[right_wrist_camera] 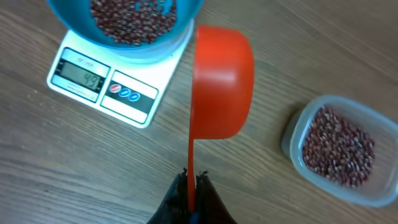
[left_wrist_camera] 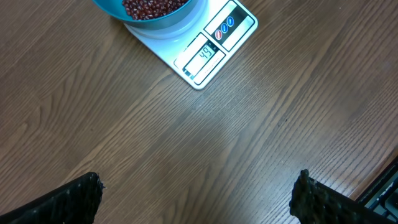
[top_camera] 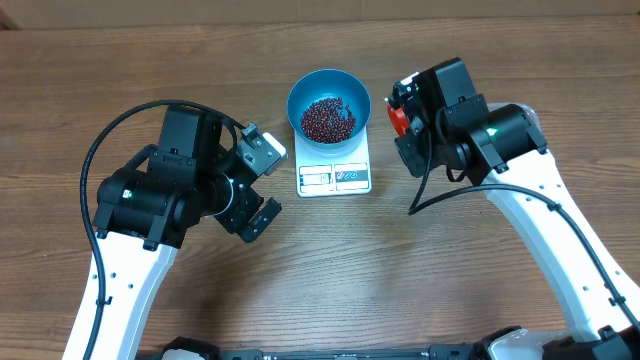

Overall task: Scoop item into bowl and weigh 150g on scale
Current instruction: 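Move the empty scoop back right into the bean tub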

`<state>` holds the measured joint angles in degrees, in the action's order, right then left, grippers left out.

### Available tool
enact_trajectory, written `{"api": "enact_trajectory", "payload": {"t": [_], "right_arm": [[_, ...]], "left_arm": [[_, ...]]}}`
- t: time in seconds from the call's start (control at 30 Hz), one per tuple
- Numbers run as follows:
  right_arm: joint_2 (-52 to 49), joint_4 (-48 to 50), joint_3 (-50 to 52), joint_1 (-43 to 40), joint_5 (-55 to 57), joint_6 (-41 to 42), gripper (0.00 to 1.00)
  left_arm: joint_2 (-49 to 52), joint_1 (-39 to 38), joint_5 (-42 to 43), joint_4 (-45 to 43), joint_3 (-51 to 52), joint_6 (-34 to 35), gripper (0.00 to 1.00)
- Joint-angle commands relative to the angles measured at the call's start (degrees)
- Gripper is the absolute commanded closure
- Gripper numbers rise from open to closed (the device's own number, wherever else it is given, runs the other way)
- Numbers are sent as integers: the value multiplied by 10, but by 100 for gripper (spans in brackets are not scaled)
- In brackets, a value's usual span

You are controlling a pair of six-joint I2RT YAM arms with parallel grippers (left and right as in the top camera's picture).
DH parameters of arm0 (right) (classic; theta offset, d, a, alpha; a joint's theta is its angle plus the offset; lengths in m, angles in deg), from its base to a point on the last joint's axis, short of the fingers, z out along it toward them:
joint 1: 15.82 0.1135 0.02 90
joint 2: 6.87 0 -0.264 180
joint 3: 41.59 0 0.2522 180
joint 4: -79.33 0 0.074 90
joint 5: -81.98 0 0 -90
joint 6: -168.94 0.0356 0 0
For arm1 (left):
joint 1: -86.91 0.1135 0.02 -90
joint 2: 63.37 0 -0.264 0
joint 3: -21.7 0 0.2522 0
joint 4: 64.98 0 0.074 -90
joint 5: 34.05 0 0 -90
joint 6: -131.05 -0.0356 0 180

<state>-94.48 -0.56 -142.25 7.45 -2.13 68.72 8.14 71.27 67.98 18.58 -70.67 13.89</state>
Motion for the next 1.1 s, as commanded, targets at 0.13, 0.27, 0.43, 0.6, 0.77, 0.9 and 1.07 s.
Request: {"api": "enact_trajectory", "payload": {"t": [0.13,0.27,0.43,0.6,0.77,0.9,1.07], "right_arm": [[37,-39,-17,-3,118,95,96],[40,-80,-17,-21,137,145,96],[39,-97,-18,-84,137,164,96],[19,-125,-58,-155,106,162,96],[-42,-178,-146,-191,94,152,96],[-111,-211,-209,-204,93,125,96],[-190,-235,-219,-220,100,123,96]], "left_arm": [[2,3,11,-1,2,6,0],[2,3,11,-1,2,6,0],[2,3,11,-1,2,6,0],[2,3,11,-1,2,6,0],[2,3,11,-1,2,6,0],[2,3,11,-1,2,6,0],[2,3,11,-1,2,6,0]]}}
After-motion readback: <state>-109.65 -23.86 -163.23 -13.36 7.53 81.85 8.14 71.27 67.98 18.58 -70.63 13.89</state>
